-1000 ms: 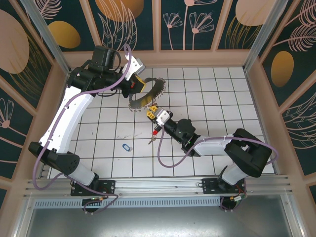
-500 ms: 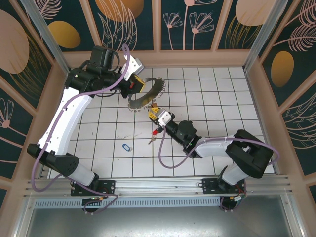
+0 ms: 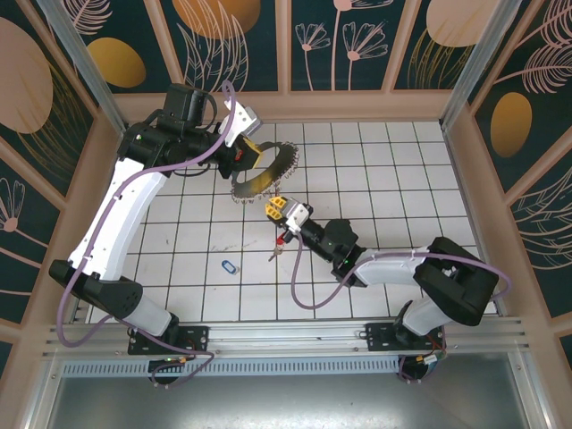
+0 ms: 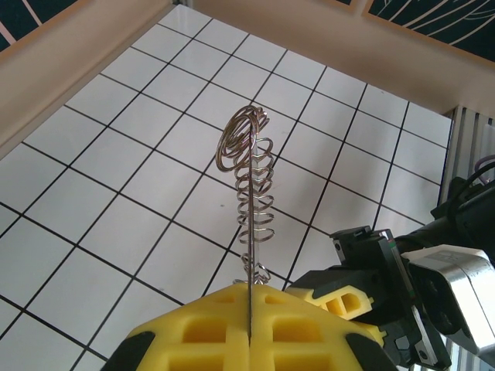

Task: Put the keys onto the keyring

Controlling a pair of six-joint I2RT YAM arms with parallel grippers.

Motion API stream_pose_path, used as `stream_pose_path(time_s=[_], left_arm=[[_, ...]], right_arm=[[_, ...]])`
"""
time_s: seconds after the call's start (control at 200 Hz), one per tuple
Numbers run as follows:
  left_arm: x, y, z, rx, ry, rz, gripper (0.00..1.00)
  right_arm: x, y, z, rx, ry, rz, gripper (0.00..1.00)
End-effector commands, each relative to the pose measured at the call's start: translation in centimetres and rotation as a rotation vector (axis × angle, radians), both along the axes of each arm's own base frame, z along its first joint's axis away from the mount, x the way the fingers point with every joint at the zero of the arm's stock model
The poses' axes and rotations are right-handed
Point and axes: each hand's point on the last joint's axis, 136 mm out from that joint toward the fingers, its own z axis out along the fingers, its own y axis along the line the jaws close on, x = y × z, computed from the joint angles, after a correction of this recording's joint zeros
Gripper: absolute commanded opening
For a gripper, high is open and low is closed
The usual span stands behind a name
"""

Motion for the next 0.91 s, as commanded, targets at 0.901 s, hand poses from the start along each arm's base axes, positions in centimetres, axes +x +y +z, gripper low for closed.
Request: stream_pose_path(time_s=[0.901], left_arm=[[-0.37, -0.14, 1.13, -0.020, -0.017, -0.008, 0.00]], right_arm=[[0.71, -0.03, 2.89, 0.036, -0.090, -0.056, 0.14]])
